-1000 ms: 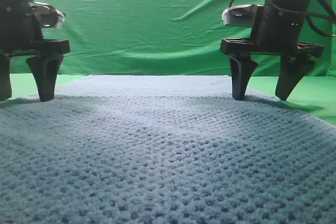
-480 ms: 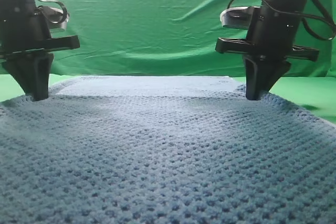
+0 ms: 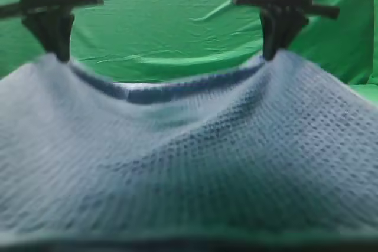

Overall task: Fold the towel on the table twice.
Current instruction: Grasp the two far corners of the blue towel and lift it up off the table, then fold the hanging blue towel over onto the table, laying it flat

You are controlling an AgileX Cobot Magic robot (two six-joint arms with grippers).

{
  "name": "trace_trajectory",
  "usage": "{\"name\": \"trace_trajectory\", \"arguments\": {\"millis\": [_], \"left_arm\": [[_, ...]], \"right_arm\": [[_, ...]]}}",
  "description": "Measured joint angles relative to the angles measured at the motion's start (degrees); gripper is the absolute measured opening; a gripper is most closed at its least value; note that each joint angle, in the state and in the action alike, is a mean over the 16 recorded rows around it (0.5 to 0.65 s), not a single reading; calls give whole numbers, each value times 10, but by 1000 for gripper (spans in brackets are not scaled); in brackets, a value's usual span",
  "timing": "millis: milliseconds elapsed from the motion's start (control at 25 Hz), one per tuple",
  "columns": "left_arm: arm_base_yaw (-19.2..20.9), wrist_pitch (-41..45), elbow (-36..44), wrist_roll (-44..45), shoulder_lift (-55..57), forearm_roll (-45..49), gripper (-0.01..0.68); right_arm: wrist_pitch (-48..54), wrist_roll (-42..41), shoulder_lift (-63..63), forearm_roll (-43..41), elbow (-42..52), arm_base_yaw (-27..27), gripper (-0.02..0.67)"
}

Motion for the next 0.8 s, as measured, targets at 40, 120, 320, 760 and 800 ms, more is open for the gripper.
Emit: {"name": "trace_trajectory", "arguments": {"millis": [40, 120, 320, 760, 800], "left_arm": [[-1, 2, -29, -3, -6, 4, 0], [-2, 3, -88, -9, -17, 13, 0], [-3, -12, -214, -20, -45, 32, 0], [-4, -45, -216, -37, -63, 62, 0], [-4, -47, -199, -39, -68, 64, 0]], "right_arm": [[5, 0, -3, -4, -31, 0, 0], [11, 1, -10, -12, -94, 0, 0], [11, 2, -25, -38, -237, 1, 0], [30, 23, -30, -84, -274, 1, 0], [35, 26, -32, -87, -262, 1, 0]]}}
